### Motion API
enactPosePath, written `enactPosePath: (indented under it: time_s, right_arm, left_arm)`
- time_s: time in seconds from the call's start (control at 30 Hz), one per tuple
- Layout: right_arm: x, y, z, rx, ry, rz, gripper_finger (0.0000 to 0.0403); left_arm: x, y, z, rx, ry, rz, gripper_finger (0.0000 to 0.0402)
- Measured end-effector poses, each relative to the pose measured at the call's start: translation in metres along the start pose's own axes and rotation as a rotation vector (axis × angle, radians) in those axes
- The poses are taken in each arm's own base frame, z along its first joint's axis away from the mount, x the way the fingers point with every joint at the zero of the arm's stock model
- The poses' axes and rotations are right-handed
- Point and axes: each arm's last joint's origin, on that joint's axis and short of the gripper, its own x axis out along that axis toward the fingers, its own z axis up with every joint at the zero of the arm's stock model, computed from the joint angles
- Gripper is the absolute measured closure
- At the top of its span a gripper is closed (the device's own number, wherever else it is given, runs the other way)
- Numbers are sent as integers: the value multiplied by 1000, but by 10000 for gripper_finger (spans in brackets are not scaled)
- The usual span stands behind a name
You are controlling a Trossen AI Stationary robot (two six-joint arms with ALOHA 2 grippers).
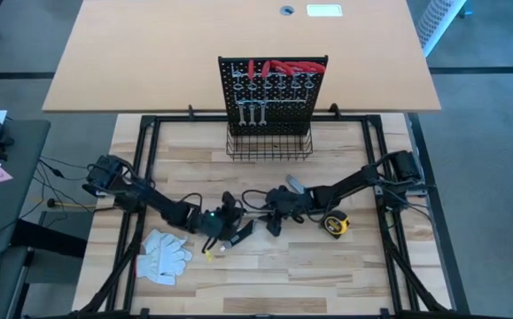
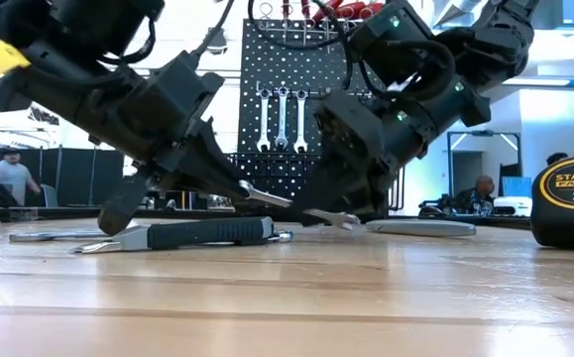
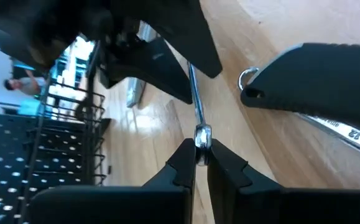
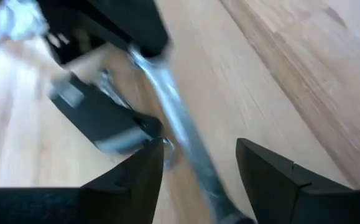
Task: Hang tools onto peg board
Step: Hang the silver wrench on the pegboard
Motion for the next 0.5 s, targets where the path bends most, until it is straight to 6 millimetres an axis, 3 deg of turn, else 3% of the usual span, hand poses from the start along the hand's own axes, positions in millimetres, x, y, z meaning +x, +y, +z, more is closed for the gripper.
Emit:
enactPosePath:
  time_s: [0.17, 0.37, 0.5]
  right_arm:
    - [0, -1, -3, -22, 38, 2, 225]
    - [0, 0, -4, -31, 55, 29, 302]
    - [0, 1, -4, -52, 53, 32, 310]
  left_arm:
    - [-4, -2, 3, 38, 24, 36, 390]
    - [-4, -2, 2, 28, 29, 40, 390]
    - [-3, -1, 1, -40, 33, 43, 386]
